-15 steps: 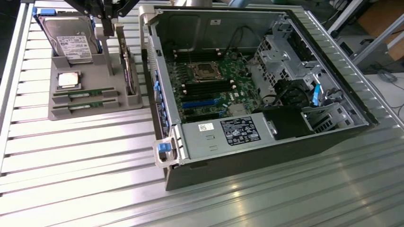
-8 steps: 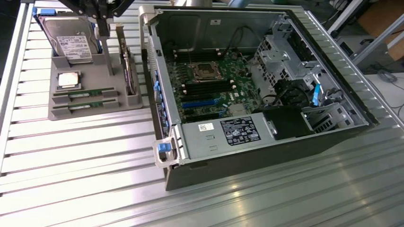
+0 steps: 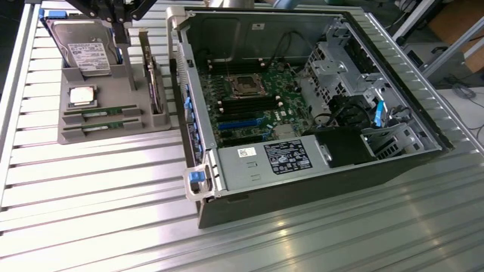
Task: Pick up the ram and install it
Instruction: 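Reach for the ram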
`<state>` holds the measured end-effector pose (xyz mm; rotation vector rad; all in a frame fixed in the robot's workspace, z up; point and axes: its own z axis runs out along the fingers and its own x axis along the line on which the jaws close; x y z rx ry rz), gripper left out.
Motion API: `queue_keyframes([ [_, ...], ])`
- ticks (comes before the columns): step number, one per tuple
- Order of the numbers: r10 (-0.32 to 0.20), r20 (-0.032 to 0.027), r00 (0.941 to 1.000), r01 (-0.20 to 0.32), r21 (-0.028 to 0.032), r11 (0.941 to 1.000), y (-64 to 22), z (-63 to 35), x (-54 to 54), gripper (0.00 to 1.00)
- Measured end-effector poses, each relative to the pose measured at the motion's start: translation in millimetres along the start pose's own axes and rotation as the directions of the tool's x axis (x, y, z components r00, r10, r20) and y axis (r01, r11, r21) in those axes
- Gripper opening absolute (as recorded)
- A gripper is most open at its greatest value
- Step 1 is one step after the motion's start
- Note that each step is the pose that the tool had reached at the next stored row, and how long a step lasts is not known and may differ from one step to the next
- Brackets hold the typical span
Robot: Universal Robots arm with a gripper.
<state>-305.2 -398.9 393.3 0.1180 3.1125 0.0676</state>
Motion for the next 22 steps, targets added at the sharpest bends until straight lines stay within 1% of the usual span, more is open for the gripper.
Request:
queue_keyframes([
  [15, 0.000, 0.0000, 1.0000, 0.000, 0.0000, 1.0000, -0.7, -0.2, 9.1, 0.11],
  [22, 0.000, 0.0000, 1.0000, 0.000, 0.0000, 1.0000, -1.1, -0.4, 15.0, 0.11],
])
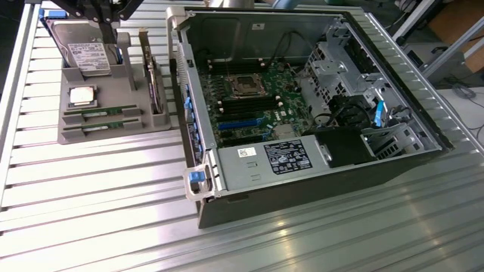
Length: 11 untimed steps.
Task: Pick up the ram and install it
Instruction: 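Reach for the ram, then pick up the ram and move it above insertion slot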
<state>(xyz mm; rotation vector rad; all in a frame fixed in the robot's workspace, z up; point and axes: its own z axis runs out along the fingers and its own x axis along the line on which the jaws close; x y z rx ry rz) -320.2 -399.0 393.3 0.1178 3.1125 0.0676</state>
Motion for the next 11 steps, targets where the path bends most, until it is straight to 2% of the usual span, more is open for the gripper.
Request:
queue_keyframes([
  [11, -0.002, 0.0000, 1.0000, 0.002, 0.0000, 1.0000, 0.0, 0.0, 0.1, 0.11],
])
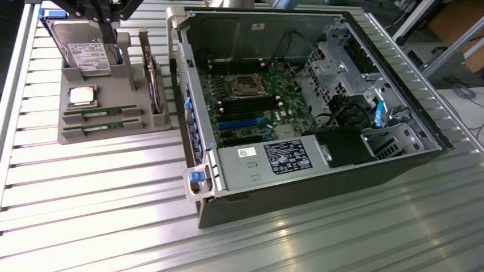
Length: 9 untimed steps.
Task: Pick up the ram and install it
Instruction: 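Pick up the ram and move it above insertion slot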
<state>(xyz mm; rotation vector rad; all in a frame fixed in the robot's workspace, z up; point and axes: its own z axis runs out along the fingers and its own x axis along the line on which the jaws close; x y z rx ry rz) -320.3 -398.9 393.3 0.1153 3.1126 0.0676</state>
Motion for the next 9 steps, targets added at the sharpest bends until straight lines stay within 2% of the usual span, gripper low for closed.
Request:
queue_keyframes([
  [6, -0.022, -0.0010, 0.9998, 0.022, -0.0006, 0.9998, 0.0, 0.0, 0.0, 0.11],
  [9, -0.049, -0.0022, 0.9988, 0.049, -0.0010, 0.9988, 0.0, 0.0, 0.0, 0.11],
])
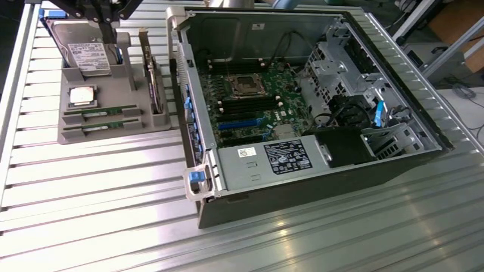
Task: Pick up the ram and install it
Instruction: 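Pick up the ram and move it above insertion slot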
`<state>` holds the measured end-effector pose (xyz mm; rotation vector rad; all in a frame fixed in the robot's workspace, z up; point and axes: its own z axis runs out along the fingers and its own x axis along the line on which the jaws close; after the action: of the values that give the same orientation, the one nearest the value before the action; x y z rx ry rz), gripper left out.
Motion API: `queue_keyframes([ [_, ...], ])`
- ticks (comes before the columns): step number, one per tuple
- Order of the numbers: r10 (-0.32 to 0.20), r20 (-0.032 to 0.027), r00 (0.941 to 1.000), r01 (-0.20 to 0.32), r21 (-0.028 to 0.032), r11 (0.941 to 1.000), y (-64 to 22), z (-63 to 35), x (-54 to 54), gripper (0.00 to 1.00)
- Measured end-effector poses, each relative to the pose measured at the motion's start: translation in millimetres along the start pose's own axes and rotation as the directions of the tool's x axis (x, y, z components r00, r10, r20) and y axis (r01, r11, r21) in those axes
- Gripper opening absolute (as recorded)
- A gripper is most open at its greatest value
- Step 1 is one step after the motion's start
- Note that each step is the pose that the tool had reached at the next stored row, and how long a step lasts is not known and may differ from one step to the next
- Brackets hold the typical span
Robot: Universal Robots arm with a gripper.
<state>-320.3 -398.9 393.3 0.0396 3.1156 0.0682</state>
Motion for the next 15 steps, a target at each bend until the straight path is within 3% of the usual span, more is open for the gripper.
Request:
queue_keyframes([
  [15, -0.105, -0.0045, 0.9945, 0.105, -0.0027, 0.9945, 0.0, 0.0, 0.0, 0.11],
])
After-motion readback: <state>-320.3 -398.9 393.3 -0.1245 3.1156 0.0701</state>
